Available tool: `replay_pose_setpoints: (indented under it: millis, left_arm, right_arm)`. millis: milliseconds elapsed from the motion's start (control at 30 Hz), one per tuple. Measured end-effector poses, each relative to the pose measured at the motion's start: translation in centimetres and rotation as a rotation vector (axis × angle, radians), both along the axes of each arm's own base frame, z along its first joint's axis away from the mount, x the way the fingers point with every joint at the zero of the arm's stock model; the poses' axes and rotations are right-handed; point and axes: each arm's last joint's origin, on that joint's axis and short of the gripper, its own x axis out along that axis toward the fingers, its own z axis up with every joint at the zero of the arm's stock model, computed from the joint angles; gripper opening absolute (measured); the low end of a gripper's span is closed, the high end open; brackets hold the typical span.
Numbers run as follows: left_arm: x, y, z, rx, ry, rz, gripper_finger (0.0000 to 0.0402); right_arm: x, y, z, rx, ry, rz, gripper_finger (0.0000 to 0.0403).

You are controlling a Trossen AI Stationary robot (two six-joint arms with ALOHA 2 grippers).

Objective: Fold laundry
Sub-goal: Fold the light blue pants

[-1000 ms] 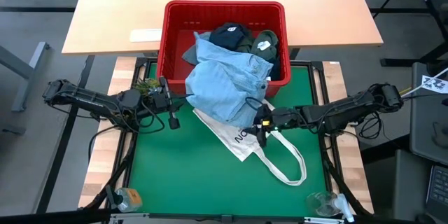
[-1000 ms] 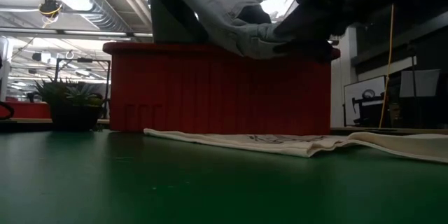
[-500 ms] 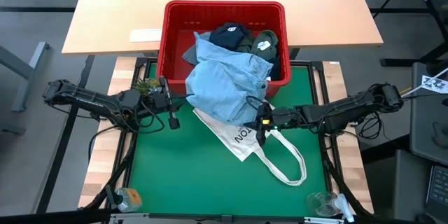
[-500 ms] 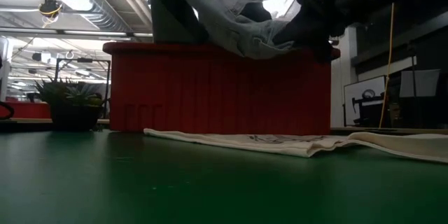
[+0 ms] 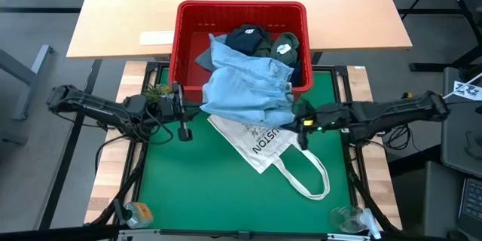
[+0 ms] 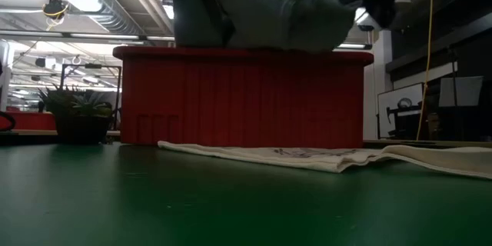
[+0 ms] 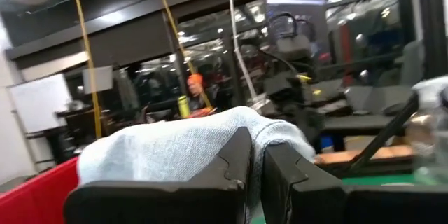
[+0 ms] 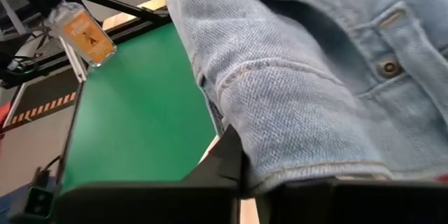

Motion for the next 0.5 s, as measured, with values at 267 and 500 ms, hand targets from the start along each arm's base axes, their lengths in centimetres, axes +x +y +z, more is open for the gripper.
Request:
replay_pose_setpoints:
  millis: [267, 500]
  left_arm:
    - [2.7, -1.8, -1.8, -0.044, 0.025, -0.078, 0.0011]
    - [5.2, -4.3, -1.4, -0.055, 0.061, -0.149, 0.0011]
  right_arm:
    - [-3.7, -0.5, 2.5, 0.026, 0.043, 0.013, 0.0009]
    - [-6.1, -0.5, 2.9, 0.12, 0.08, 0.064, 0.0006]
